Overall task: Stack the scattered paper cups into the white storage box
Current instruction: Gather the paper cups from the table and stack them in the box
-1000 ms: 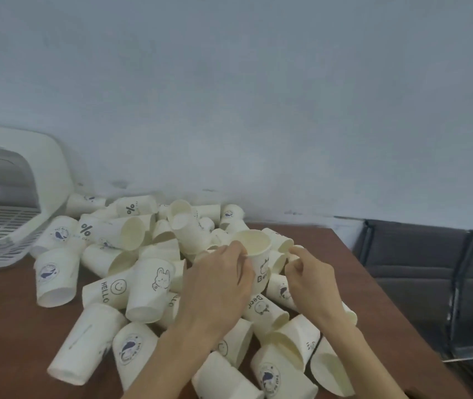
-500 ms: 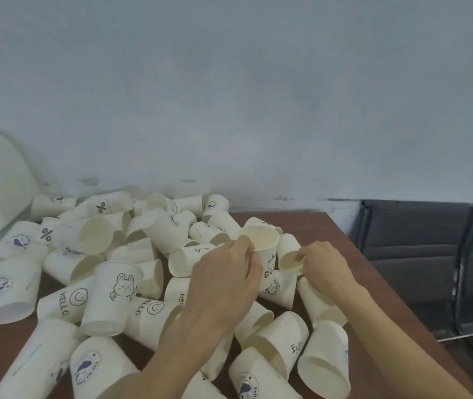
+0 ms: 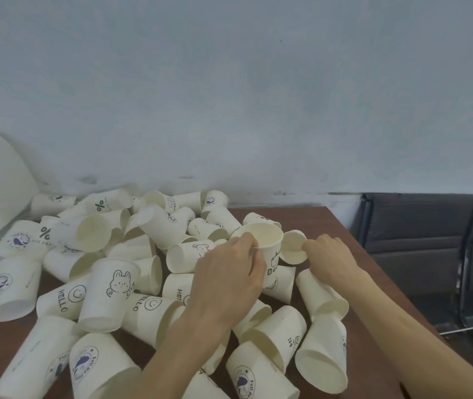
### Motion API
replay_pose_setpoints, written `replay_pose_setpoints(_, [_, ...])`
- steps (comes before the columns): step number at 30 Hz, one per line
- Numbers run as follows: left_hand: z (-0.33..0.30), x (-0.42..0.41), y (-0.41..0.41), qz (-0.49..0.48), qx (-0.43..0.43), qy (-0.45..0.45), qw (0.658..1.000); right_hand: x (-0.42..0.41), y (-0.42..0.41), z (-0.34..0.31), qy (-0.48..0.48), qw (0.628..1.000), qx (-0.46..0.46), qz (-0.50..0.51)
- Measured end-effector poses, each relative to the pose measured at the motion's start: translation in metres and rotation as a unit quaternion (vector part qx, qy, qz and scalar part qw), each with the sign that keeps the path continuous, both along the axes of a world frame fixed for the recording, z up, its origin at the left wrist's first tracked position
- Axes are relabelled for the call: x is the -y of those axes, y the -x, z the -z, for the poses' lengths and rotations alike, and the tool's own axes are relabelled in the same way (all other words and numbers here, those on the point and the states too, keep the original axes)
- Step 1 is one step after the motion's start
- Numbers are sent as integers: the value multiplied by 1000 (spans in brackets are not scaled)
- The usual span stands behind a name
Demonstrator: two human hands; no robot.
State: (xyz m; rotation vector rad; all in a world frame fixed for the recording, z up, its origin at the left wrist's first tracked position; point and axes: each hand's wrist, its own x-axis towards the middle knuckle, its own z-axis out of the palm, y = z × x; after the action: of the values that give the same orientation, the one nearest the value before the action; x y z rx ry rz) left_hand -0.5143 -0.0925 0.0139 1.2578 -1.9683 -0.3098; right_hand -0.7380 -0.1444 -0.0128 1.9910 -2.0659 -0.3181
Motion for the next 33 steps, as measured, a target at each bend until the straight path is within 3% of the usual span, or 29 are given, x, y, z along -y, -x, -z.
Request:
replay_pose_setpoints(12, [-25,-25,-13,-7,4,19,1000,-32,-21,-45,138,989,57,-8])
replay_pose_setpoints(33, [-46,-85,-108,-58,44,57,996,-108,-152,-80,246,954,117,-127])
